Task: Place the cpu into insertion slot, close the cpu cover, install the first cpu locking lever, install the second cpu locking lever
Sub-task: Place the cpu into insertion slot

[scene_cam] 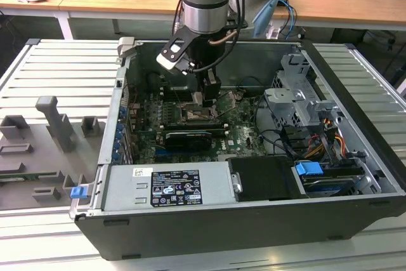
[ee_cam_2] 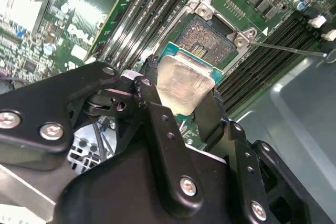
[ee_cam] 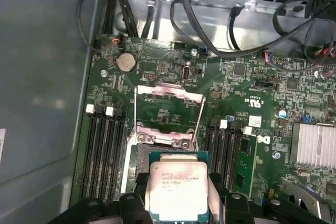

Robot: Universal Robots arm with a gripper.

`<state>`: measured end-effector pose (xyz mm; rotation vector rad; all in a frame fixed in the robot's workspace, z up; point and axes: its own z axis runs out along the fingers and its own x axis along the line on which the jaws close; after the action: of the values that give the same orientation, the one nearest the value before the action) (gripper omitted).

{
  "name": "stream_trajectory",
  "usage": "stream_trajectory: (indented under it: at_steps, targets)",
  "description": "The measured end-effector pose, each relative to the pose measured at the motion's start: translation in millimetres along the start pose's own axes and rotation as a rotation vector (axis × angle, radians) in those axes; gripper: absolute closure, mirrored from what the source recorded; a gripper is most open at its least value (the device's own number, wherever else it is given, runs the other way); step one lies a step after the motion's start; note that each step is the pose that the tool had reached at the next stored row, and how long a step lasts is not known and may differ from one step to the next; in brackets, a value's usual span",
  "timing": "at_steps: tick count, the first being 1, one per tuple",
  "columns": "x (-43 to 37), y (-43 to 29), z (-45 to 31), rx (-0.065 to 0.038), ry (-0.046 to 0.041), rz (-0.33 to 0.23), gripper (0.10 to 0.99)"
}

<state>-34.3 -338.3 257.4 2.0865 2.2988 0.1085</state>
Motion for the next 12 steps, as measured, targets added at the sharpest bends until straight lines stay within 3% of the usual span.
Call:
stream_trajectory:
  at_steps: [1, 4, 12]
  targets:
    - [-0.1, -0.3, 3.7, -0.001, -0.0044, 0.059, 0.557]
    - [-0.1, -0.5, 6.4, -0.002, -0.0088, 0.115, 0.557]
    - [-0.1, -0.8, 10.5, -0.003, -0.0096, 0.129, 0.557]
